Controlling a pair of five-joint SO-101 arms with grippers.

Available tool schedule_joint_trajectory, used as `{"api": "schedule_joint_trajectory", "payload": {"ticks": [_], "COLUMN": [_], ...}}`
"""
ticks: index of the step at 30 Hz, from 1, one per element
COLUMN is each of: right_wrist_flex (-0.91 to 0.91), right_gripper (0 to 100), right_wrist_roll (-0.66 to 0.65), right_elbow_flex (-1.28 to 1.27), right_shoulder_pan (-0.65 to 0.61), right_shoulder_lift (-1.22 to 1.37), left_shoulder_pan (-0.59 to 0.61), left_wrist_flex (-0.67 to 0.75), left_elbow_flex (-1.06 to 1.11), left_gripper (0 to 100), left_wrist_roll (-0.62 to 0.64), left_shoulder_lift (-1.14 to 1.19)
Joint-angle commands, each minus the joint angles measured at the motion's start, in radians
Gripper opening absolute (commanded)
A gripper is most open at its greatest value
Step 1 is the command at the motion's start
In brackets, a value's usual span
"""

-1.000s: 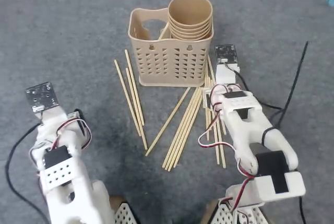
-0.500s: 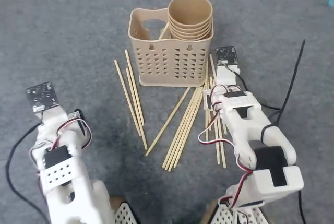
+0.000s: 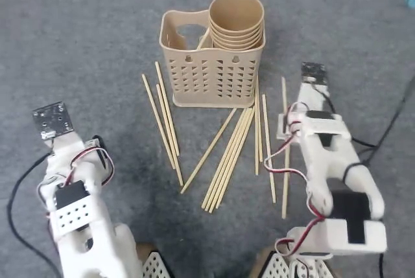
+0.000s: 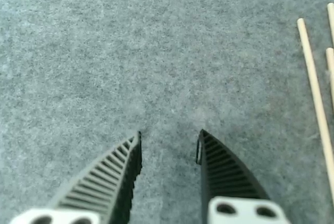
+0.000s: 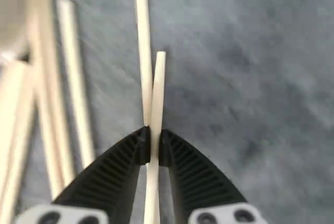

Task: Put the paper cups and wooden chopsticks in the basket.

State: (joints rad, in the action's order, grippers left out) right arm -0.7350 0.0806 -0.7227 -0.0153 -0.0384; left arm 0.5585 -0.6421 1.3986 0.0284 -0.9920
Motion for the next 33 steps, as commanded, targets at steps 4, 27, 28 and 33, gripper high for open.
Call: {"api": "schedule_joint_trajectory", "payload": {"ticks": [4,27,28,33], "right_wrist_flex": [-0.185,-0.282,-0.246,0.016], "right_gripper": [0.7,0.7,0.7,0.9], "right_wrist_roll": [0.0,0.008,0.008,0.0], "right_elbow_flex": [0.002,0.002,0.002,-0.031], "right_shoulder_pan": [0.091,-0.024,-0.064,-0.245], "right_shoulder_lift": [-0.2,-1.133,-1.165,-1.262], "left_shoulder_pan": [-0.034,-0.029,-0.029,-0.029], "left_wrist_flex": [0.041,0.041,0.041,0.041], "left_elbow_flex": [-0.001,-0.001,-0.001,-0.001], "left_gripper": [17,17,17,17], "left_wrist_roll": [-0.003,-0.003,-0.003,-0.003], "left_shoulder_lift": [-0.017,-0.017,-0.017,-0.017]}}
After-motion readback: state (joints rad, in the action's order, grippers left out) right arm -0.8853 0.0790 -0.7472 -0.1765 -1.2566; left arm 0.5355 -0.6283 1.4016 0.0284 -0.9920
